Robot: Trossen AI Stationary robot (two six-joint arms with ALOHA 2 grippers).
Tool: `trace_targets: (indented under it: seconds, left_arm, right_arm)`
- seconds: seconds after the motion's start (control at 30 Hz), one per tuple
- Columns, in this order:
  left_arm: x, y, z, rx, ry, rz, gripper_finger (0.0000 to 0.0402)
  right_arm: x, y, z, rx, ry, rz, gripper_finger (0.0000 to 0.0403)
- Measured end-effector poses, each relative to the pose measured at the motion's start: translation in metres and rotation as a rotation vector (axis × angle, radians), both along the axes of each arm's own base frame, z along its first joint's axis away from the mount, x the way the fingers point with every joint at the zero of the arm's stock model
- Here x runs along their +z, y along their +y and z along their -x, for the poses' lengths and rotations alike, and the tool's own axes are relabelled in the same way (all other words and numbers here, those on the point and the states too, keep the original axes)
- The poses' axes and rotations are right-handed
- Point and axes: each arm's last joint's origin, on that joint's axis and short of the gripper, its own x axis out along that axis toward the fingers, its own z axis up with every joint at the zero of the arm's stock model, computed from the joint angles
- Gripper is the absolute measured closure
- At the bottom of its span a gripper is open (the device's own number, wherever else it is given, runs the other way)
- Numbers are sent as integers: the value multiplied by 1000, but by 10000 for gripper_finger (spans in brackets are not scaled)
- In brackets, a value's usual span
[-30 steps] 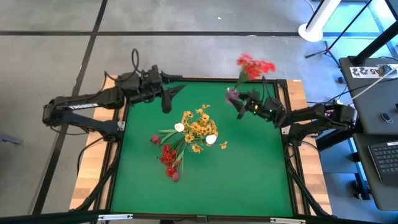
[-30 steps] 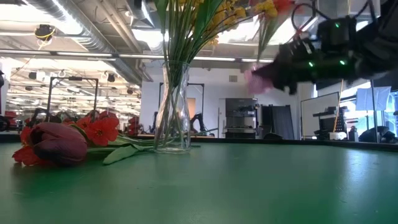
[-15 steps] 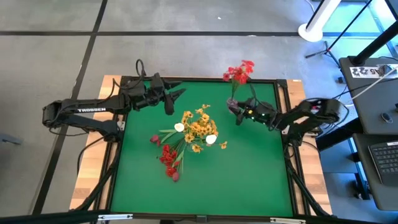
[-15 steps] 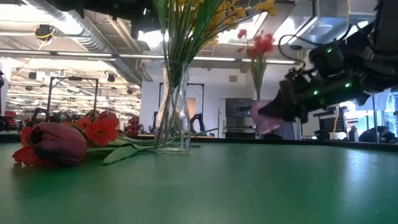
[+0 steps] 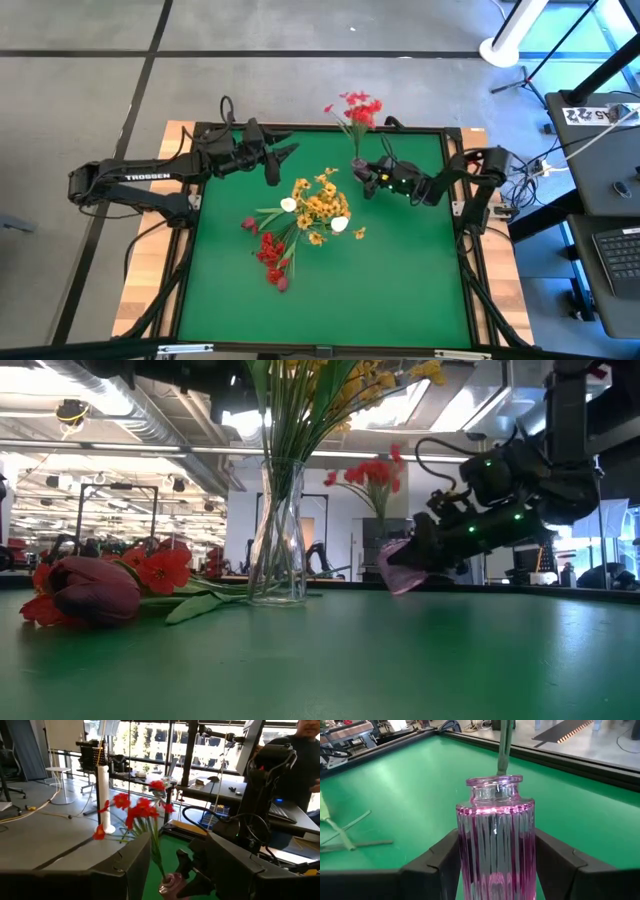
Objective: Sort flowers into vase by color
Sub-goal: Adjust the violet vase
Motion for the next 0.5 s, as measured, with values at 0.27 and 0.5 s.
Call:
trace_targets:
  seconds: [0.27, 0.5]
  left_arm:
    - [-1, 0, 0, 0, 7, 1, 218]
    - [-1, 0, 0, 0, 10, -3, 218]
  right_arm:
    - [-10, -3, -6, 0, 26, 3, 202]
    - [-15, 10, -5, 7, 82, 20, 202]
